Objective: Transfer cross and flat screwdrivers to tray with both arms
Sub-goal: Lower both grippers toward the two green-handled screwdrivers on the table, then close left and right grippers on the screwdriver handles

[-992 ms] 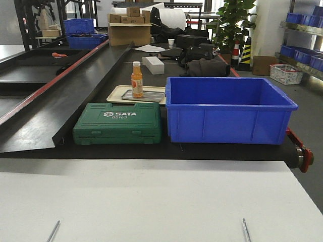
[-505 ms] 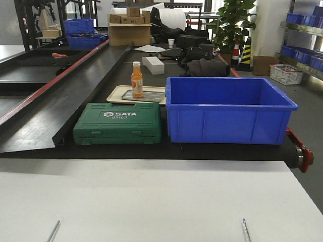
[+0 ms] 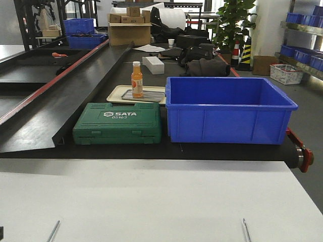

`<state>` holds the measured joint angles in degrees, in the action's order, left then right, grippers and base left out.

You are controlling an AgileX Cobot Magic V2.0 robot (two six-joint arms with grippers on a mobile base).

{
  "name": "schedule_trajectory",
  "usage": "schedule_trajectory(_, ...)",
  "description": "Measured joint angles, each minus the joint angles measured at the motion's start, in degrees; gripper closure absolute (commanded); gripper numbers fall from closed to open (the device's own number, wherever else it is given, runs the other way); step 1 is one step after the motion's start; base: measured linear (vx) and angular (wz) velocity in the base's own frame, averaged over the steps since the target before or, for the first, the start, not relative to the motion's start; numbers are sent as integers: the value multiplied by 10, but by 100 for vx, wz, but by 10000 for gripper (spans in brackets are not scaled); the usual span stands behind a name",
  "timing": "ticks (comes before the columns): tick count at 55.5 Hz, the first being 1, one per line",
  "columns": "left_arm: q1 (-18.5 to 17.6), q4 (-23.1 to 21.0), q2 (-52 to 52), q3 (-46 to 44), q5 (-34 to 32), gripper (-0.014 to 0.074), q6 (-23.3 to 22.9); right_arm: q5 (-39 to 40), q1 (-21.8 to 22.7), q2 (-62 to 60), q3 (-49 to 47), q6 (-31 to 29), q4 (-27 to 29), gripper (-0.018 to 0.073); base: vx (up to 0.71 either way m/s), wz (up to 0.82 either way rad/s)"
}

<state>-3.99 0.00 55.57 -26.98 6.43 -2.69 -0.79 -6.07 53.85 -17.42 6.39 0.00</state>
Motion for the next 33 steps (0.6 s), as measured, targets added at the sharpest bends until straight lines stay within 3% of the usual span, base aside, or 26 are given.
schedule_trajectory(15, 0, 0, 205, -136, 131, 117, 6, -148, 0, 122, -125, 27, 24, 165, 0, 0)
schedule_trajectory(33, 0, 0, 431, -320, 244, 117, 48, -144, 0, 197, -167, 28, 24, 165, 0, 0)
